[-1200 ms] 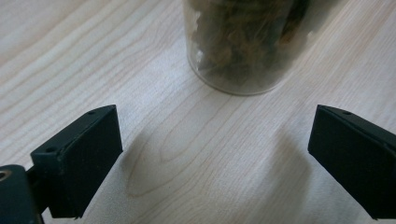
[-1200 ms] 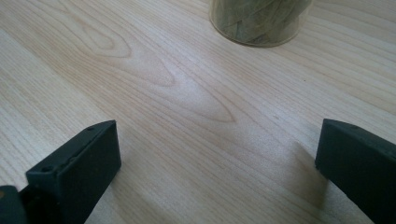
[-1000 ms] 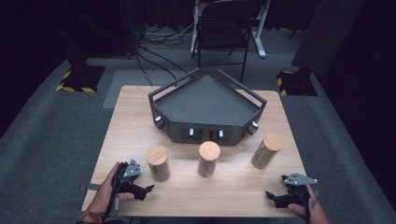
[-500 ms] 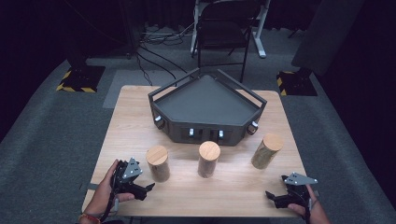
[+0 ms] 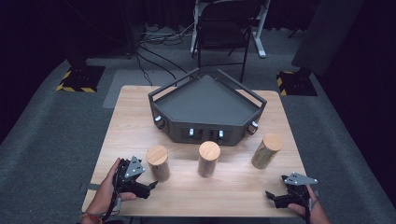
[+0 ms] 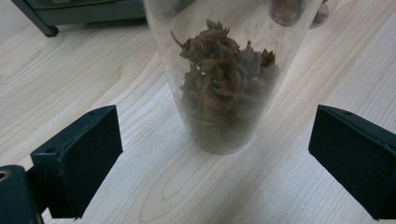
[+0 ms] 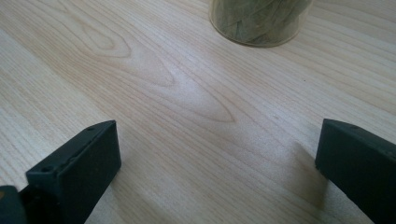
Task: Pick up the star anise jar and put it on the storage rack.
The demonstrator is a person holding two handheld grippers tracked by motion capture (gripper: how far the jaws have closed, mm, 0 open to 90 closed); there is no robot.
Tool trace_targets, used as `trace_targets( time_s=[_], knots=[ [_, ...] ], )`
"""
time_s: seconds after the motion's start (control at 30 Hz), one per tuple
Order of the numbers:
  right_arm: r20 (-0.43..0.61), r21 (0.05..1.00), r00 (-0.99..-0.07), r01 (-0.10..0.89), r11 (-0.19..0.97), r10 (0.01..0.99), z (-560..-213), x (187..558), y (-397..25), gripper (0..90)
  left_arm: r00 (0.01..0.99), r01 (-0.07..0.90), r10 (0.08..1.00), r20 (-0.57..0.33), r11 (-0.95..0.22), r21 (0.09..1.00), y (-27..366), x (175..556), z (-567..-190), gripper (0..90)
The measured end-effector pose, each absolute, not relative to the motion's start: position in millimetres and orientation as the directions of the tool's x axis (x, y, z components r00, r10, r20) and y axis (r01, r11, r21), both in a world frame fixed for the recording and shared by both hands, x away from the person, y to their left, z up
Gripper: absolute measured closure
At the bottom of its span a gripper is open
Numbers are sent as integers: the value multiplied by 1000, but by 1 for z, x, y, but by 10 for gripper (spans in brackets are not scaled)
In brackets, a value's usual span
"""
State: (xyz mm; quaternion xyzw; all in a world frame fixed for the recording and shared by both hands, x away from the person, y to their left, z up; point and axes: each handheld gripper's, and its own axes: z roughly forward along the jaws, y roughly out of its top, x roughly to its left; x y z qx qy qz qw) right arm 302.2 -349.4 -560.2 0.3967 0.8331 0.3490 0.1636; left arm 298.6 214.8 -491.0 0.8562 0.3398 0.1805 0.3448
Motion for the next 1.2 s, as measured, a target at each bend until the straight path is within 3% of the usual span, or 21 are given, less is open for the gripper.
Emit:
trace_targets(
  time_s=[0.7, 1.2],
  knots=[
    [4, 711, -631, 547, 441, 776, -560, 302, -349, 0, 682, 440, 722, 116, -532, 724, 198, 309, -477, 36],
    [4, 711, -631, 547, 441, 776, -560, 302, -349, 0, 685, 452, 723, 89, -518, 726, 191, 320, -485, 66]
  ],
)
